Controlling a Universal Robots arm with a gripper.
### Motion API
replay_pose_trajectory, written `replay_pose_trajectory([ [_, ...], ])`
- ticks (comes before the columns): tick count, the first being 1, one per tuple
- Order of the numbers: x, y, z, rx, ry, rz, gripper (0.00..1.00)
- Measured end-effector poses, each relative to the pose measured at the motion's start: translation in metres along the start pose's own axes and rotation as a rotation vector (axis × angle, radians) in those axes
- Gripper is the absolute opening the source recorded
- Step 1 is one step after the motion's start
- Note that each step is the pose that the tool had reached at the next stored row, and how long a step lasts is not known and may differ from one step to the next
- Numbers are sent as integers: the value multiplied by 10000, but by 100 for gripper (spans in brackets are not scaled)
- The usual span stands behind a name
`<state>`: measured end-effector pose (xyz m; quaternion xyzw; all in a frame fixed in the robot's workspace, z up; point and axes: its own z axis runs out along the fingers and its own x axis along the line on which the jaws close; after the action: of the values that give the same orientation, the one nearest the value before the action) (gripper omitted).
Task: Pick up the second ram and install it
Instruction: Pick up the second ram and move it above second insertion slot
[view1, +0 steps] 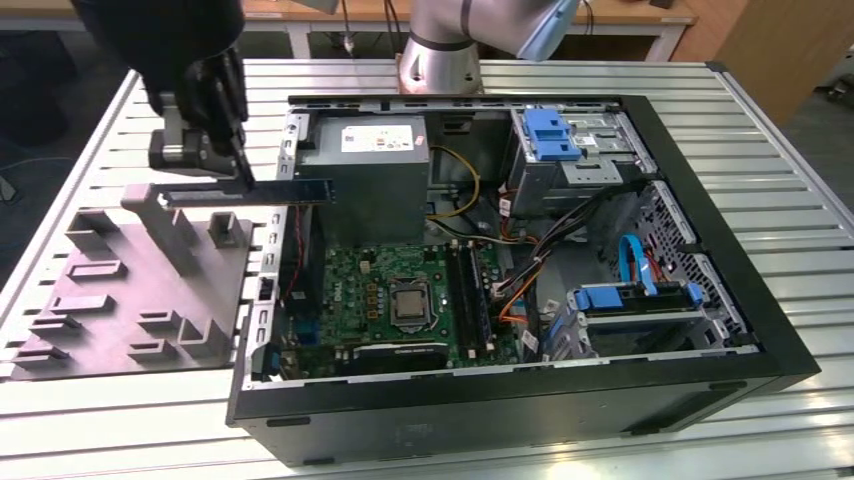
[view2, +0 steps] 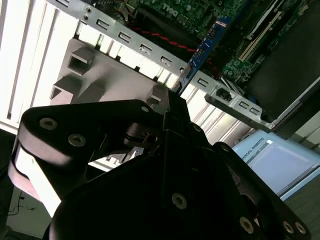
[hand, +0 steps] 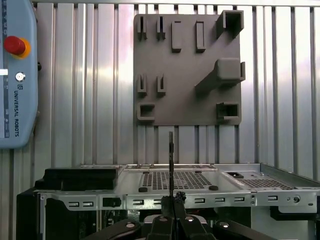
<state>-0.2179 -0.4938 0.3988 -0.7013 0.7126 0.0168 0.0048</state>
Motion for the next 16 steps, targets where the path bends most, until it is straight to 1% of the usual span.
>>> replay_pose_trajectory([
  [16, -9, -564, -9, -27, 1, 1, 11],
])
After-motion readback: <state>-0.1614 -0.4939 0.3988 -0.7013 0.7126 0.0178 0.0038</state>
